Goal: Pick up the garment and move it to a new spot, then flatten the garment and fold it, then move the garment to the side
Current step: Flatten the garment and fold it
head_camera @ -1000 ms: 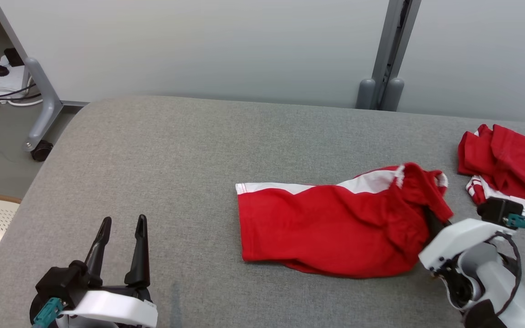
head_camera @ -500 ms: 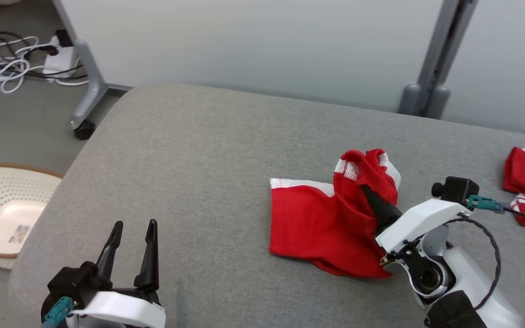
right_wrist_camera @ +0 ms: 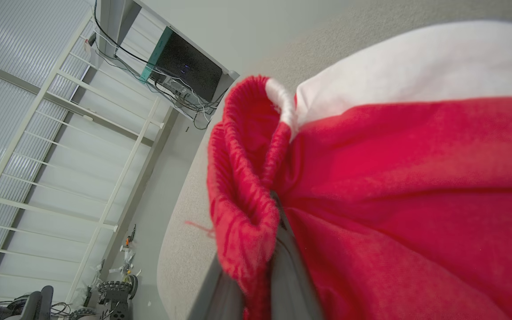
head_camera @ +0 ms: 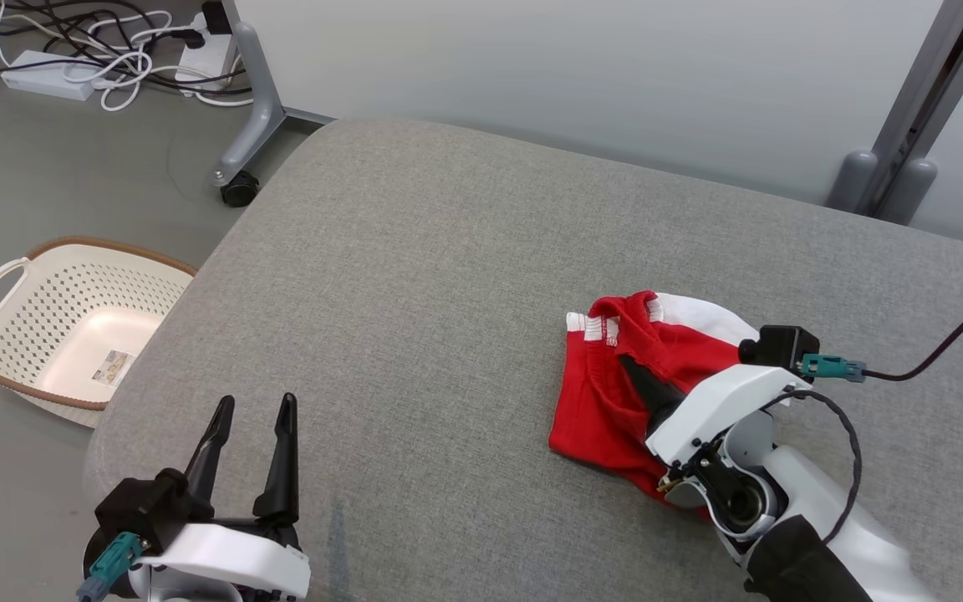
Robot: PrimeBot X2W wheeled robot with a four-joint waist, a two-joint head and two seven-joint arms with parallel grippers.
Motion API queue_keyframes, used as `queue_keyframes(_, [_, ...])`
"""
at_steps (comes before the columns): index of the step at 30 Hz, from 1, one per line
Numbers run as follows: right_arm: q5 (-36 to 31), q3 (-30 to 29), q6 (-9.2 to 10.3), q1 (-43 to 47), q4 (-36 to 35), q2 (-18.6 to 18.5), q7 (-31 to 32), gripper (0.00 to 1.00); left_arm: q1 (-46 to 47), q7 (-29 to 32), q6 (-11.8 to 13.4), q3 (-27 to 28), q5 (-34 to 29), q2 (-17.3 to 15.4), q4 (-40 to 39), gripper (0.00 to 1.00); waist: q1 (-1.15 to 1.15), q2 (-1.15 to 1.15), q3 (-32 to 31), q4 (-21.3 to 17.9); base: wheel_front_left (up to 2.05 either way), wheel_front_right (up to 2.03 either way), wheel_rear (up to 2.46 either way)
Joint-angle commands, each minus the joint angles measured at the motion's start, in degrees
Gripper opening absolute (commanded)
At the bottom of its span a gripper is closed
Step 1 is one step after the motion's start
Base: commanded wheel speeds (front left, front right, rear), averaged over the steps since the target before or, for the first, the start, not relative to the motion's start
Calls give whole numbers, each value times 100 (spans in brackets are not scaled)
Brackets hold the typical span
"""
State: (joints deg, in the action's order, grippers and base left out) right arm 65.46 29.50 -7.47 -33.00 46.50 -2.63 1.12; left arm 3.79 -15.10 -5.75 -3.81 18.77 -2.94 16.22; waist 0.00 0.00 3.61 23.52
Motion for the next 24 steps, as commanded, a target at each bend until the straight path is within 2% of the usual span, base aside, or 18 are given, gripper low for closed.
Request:
queue_keyframes(1, [119,94,-5,-84,79,-59,-66,0,68,-4,-22,0,19,-10,6,100,0,0,19,17,0,0,0])
queue_keyframes(2, [142,218,-5,-150,194,-57,-111,4,74,-4,-19,-1,17,-12,10,100,0,0,27,18,0,0,0])
queue_keyframes(4, [251,442,-5,-263,337,-48,-210,100,90,-4,-18,-8,31,-11,28,100,0,0,39,13,0,0,0])
queue_keyframes(9, [492,1074,-5,-430,319,-48,-466,100,67,-4,14,1,16,-10,44,100,0,0,-32,-124,0,0,0])
queue_keyframes(13, [526,1128,-5,-470,25,-50,-703,100,-28,-4,27,48,-20,-9,33,100,0,0,-154,-305,0,0,0])
queue_keyframes(17, [309,914,-4,-420,-399,-557,-1166,100,-98,-4,24,73,-46,-8,4,100,0,0,-252,-465,0,0,0])
queue_keyframes(21, [-265,651,-4,-262,-454,-1179,-1495,100,-148,-4,12,94,-61,-12,-42,100,0,0,-315,-538,0,0,0])
queue_keyframes(24, [-516,382,-4,-9,-438,-1400,-1566,100,-193,-4,7,108,-64,-10,-72,100,0,0,-338,-553,0,0,0])
